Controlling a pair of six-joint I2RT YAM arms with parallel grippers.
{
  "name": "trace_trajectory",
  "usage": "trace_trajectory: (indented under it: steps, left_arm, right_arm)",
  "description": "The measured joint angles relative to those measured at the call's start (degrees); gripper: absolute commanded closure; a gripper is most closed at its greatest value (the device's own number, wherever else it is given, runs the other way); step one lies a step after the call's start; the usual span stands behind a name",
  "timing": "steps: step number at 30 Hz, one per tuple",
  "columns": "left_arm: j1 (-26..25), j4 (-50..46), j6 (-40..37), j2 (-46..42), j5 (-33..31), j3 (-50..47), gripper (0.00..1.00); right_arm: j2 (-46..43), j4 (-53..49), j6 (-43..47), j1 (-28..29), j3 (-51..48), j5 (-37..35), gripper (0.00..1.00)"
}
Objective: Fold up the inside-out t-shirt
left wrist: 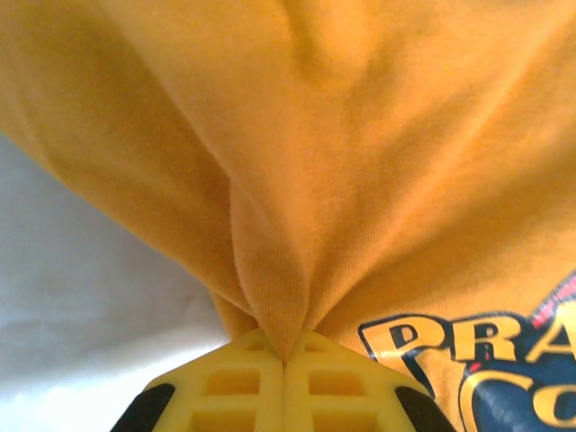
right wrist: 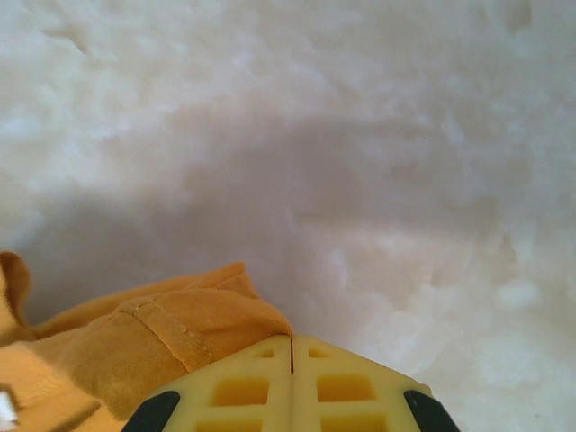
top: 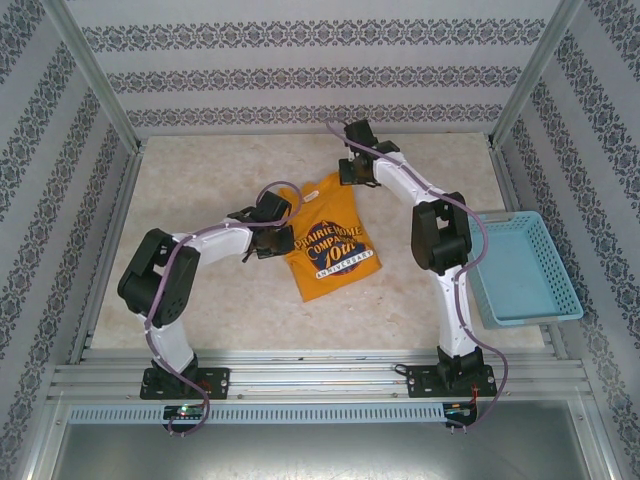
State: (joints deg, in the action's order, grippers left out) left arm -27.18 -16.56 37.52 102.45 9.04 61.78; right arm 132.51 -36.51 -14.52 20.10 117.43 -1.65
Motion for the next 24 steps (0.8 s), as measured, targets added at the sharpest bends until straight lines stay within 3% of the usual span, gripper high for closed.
trace_trajectory:
  steps: [7,11,13,16,21,24]
  left_arm:
    - [-0.2,1.8,-0.4,-1.3,0.2,-1.0,0.94]
    - [-0.2,1.6,-1.4,-1.4,-0.3,-0.6,0.70]
    - [-0.2,0.9,-1.9,-1.5,-0.7,0.2,0.64]
    - [0.4,-0.3,-1.9,-1.8,-1.2,1.7,0.54]
    - [3.3,-2.2,-0.5,-2.7,-2.3,4.9,0.41]
    - [4.6,-3.6,0.8,-1.7,-3.0,8.5,0.39]
  right_arm:
    - [1.5,-1.8,1.6,0.2,6.6,0.1,1.00]
    - [3.7,-2.9,2.6,0.2,8.6,0.0,1.00]
    - [5.2,-3.9,3.0,0.2,10.3,0.1,1.00]
    - [7.1,-5.8,3.7,0.2,13.0,0.3,0.78]
    - [7.3,-6.5,4.5,0.2,13.6,0.6,0.62]
    - [6.3,-5.8,4.3,0.2,10.6,0.7,0.55]
